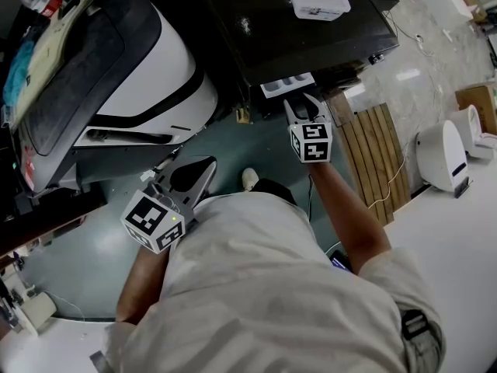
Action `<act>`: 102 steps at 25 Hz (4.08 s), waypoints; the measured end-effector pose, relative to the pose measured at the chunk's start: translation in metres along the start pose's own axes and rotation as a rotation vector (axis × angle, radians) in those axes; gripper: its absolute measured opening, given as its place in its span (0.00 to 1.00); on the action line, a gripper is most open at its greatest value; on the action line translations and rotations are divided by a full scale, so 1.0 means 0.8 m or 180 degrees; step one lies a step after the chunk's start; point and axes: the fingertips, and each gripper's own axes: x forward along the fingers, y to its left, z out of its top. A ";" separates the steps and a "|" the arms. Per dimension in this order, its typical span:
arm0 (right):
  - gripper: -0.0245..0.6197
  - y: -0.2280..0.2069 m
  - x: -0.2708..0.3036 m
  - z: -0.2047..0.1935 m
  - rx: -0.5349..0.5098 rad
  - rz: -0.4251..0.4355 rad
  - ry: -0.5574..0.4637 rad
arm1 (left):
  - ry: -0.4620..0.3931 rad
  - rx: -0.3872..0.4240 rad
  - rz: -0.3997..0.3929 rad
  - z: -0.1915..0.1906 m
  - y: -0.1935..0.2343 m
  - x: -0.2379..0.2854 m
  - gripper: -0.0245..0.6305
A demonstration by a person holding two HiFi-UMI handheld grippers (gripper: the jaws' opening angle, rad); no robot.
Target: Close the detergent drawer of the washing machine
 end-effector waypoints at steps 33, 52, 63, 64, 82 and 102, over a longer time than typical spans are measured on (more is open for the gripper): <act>0.31 -0.003 0.047 0.028 0.0023 -0.0066 -0.0043 | 0.0013 -0.0073 -0.0045 0.015 0.041 0.020 0.03; 0.31 -0.003 0.051 0.030 0.0052 -0.0137 -0.0111 | 0.0087 -0.0076 -0.0083 0.015 0.056 0.027 0.03; 0.31 -0.004 0.056 0.033 0.0051 -0.0151 -0.0148 | 0.0129 -0.0045 -0.0132 0.016 0.056 0.028 0.03; 0.31 -0.004 0.056 0.033 0.0051 -0.0153 -0.0146 | 0.0129 -0.0042 -0.0136 0.016 0.056 0.027 0.03; 0.31 0.022 0.007 0.035 0.0252 -0.0370 -0.0187 | 0.0051 0.0211 -0.0561 0.027 0.063 -0.026 0.03; 0.14 0.214 -0.162 0.073 0.0412 -0.0721 -0.0444 | -0.0035 0.0348 -0.1259 -0.011 0.065 -0.178 0.03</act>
